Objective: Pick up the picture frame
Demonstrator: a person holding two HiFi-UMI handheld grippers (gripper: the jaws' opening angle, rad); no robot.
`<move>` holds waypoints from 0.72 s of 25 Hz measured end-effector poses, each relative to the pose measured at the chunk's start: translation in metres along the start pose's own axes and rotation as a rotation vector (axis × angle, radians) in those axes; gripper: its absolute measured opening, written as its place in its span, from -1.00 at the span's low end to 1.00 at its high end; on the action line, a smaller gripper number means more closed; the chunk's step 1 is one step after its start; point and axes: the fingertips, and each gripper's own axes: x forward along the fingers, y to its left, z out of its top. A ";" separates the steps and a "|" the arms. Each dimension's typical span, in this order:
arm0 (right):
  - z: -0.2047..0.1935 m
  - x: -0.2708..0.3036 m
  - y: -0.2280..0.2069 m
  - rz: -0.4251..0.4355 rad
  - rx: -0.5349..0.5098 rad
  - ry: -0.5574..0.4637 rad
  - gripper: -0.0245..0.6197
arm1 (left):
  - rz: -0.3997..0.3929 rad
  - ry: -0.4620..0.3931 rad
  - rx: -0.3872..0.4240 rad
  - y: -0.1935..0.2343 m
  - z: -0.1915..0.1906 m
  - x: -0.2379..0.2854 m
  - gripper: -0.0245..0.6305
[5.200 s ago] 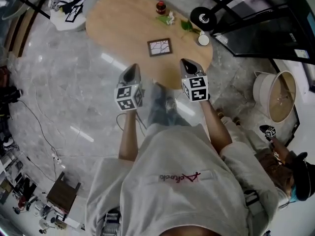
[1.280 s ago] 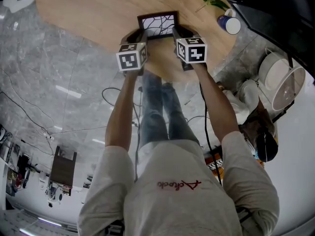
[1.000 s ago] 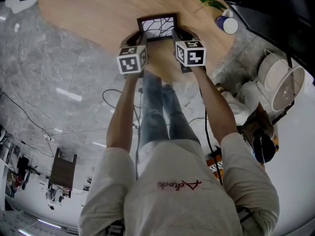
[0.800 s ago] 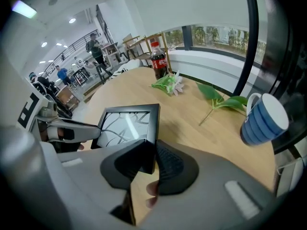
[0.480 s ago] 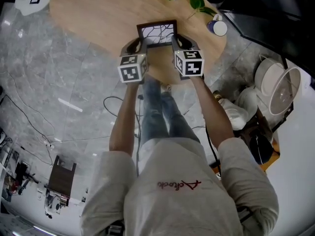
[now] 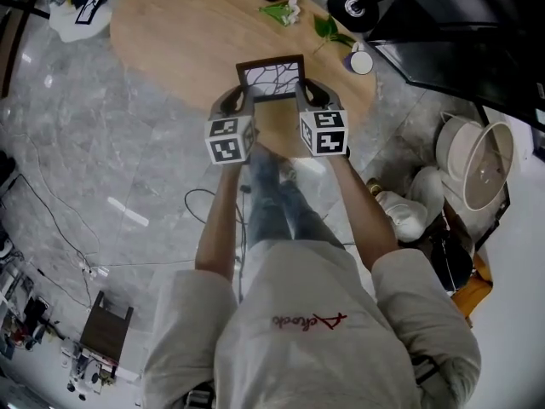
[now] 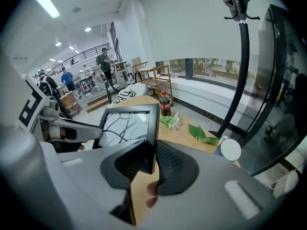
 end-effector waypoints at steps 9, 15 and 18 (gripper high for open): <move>0.033 -0.078 0.015 -0.028 -0.031 -0.102 -0.69 | -0.013 -0.084 0.045 -0.043 0.035 -0.066 -0.69; 0.045 -0.131 0.030 -0.034 -0.043 -0.164 -0.69 | -0.013 -0.137 0.077 -0.070 0.046 -0.114 -0.69; 0.048 -0.161 0.040 -0.034 -0.048 -0.192 -0.69 | -0.012 -0.160 0.088 -0.085 0.050 -0.142 -0.69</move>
